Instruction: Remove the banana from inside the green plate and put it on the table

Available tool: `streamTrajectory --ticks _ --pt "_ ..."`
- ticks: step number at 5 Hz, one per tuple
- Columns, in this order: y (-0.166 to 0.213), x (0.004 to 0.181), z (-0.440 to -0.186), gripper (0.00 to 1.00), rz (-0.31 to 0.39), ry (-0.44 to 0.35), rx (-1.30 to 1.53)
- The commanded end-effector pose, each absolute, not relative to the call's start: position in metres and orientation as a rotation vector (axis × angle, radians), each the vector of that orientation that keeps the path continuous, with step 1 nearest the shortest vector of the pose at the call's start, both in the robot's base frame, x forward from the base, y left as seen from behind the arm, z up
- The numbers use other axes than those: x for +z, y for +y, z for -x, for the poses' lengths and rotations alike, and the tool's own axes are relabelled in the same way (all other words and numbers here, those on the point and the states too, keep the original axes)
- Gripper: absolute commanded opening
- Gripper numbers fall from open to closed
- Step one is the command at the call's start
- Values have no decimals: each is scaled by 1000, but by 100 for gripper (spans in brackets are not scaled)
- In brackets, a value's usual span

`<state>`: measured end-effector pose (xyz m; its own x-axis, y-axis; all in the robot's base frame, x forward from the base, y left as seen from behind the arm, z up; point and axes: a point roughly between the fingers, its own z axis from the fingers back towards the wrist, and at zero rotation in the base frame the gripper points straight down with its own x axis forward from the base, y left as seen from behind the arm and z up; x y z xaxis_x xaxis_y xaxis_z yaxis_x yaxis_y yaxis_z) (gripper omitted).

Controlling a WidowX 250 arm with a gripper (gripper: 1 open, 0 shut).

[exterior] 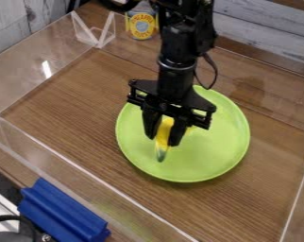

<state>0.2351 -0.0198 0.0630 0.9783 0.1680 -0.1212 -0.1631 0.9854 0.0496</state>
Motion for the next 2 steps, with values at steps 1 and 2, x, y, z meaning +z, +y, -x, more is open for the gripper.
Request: streamTrajectory --ticks 1,2 --pt "-21 83 -245 0 -33 55 153" --pt "-21 87 -245 0 -33 60 149"
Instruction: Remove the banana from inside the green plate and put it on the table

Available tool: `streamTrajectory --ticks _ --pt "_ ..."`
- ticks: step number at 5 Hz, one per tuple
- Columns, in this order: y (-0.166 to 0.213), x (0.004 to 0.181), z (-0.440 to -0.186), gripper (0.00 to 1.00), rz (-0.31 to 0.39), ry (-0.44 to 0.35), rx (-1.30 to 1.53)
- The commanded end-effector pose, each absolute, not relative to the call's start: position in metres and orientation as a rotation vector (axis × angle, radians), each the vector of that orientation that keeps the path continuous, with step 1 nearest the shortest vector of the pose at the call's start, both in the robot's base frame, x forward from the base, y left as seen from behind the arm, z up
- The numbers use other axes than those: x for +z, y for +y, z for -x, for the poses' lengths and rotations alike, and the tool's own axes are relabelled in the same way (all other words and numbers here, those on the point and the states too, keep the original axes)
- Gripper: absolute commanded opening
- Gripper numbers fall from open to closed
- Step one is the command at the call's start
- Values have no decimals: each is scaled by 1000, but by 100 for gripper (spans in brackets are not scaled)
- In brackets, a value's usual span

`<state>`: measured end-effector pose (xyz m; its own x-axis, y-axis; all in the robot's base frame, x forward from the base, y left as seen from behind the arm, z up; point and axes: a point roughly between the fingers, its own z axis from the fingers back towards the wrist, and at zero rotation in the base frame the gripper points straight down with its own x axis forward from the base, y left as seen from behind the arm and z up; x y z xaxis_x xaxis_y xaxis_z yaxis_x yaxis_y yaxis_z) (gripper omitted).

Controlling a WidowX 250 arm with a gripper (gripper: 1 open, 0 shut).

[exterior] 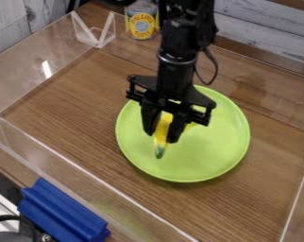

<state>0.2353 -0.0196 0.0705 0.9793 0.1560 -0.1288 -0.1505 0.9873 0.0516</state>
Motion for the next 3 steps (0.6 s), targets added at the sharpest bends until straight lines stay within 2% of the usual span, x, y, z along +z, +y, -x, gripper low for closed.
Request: streamTrajectory --ticks 1,3 --pt "-19 92 -245 0 -33 61 145" --pt "-32 95 -240 0 -31 62 121"
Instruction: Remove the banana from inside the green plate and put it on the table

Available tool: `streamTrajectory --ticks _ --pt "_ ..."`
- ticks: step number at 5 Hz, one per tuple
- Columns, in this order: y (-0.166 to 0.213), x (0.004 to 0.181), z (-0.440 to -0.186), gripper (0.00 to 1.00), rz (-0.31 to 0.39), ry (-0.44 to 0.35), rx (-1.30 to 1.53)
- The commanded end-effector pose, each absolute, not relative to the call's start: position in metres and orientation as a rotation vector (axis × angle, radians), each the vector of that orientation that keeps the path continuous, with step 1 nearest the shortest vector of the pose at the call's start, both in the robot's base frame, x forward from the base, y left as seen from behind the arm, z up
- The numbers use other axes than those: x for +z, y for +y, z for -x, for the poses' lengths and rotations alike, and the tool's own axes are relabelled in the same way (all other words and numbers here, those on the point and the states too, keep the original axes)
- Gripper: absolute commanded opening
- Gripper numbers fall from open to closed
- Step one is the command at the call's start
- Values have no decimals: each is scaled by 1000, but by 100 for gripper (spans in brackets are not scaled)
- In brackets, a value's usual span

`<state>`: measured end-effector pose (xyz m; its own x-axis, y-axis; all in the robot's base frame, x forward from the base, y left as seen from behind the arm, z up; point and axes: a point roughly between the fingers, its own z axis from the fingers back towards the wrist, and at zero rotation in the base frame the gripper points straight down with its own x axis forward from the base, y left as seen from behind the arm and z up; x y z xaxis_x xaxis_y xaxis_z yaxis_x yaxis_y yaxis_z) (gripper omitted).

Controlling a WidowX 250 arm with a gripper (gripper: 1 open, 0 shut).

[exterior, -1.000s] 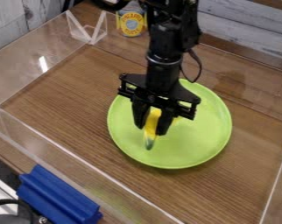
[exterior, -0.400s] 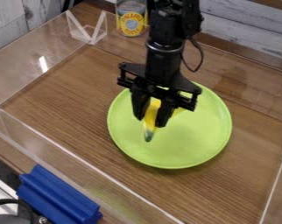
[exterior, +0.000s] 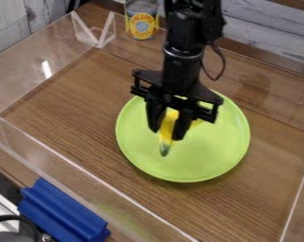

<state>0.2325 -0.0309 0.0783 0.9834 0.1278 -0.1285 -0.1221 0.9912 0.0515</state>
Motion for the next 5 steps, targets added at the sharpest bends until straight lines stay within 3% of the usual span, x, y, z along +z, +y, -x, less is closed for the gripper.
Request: streamTrajectory --ticks 1,4,5 --pt "-47 98 -236 0 -29 62 106" --pt "-135 93 -221 0 -13 49 34" --pt "-138 84 -215 0 -7 53 11"
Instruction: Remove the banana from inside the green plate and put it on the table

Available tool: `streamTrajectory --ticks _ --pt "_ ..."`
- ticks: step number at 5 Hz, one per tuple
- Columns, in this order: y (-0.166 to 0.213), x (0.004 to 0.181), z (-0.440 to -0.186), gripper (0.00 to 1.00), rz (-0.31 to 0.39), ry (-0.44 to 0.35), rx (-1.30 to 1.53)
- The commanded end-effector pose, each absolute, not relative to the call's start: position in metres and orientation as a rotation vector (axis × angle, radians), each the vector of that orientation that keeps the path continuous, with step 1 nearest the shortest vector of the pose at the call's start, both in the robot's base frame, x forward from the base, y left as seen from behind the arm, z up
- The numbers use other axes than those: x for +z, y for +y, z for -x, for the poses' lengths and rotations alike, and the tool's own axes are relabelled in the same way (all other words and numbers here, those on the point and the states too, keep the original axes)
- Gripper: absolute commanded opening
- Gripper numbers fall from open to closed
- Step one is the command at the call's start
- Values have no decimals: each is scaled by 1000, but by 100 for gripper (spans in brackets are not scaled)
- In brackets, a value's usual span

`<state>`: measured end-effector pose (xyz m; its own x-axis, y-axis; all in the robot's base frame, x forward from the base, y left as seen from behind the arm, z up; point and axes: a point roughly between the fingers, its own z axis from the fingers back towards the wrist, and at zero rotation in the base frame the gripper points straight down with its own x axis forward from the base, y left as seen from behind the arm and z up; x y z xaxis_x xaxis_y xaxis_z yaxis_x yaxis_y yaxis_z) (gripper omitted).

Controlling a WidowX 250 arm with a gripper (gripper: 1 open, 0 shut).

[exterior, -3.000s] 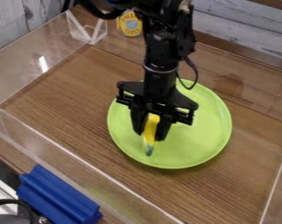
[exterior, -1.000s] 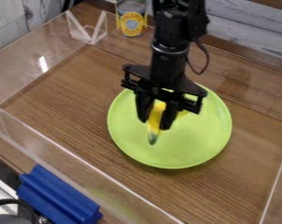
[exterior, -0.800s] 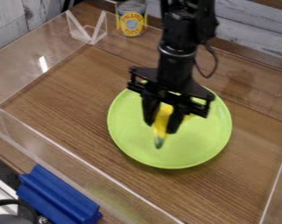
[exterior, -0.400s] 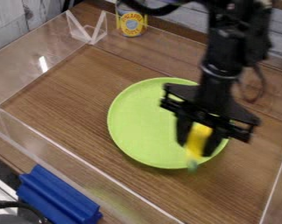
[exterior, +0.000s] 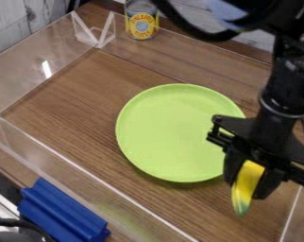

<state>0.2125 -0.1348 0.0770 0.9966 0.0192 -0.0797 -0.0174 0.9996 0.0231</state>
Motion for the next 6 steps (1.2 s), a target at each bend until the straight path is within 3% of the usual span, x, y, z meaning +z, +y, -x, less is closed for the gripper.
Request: streamTrajectory --ticks 1,3,4,6 --pt "-131 72 -212 0 -6 56 7" --pt "-124 52 -213 0 6 42 -16" --pt "-123 47 -214 100 6 34 -26" --pt "-123 36 -215 100 5 28 -38"
